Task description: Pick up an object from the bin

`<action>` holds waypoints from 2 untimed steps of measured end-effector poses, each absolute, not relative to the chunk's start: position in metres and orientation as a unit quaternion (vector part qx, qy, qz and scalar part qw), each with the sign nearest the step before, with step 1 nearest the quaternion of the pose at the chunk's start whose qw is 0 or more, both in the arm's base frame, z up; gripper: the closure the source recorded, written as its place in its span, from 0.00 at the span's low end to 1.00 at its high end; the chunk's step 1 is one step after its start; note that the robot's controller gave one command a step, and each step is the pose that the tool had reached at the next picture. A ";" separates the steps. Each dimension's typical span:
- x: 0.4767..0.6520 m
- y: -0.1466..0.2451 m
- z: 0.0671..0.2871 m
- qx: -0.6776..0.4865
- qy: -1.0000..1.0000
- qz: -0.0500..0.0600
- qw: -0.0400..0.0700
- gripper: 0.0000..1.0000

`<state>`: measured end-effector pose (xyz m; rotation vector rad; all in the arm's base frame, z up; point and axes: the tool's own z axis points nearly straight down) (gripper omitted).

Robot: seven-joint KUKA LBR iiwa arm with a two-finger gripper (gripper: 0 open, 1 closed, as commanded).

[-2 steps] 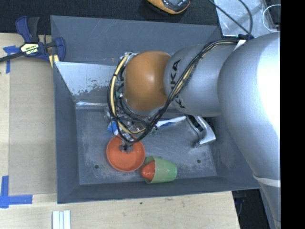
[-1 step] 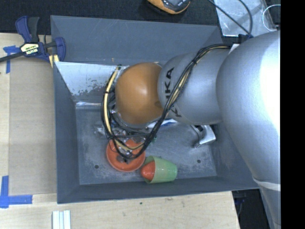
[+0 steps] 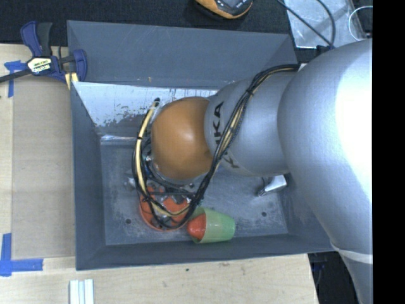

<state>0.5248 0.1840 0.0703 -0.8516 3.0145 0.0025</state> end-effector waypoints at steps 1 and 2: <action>0.576 0.244 0.071 -0.483 0.875 0.001 0.003 1.00; 0.575 0.243 0.071 -0.482 0.876 0.001 0.003 1.00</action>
Offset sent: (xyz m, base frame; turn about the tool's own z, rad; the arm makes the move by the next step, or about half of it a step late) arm 0.0000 0.0000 0.0000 0.0000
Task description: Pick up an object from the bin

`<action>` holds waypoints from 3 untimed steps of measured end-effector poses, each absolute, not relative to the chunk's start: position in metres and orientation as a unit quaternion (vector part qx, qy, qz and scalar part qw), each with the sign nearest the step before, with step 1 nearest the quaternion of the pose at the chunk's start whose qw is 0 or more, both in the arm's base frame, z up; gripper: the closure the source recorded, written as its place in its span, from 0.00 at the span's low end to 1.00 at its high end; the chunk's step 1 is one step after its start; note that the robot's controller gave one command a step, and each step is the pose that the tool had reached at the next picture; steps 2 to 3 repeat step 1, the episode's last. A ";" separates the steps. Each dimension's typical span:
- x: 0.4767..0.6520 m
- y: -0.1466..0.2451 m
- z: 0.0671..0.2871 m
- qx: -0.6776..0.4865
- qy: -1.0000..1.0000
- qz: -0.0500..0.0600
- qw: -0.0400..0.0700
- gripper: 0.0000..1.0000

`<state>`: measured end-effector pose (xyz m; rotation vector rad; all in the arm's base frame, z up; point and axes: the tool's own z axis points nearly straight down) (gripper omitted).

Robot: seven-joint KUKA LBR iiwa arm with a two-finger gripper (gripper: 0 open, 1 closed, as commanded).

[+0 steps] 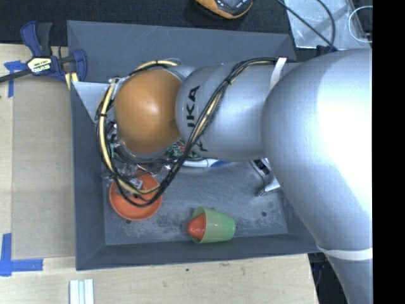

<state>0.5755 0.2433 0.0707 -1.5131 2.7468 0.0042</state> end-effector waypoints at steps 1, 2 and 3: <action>0.573 0.243 0.077 -0.482 0.876 0.002 0.000 1.00; 0.573 0.243 0.077 -0.482 0.876 0.002 0.000 1.00; 0.573 0.243 0.077 -0.482 0.876 0.002 0.000 1.00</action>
Offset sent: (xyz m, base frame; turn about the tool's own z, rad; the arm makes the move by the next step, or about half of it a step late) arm 0.0001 0.0001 0.0477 0.0000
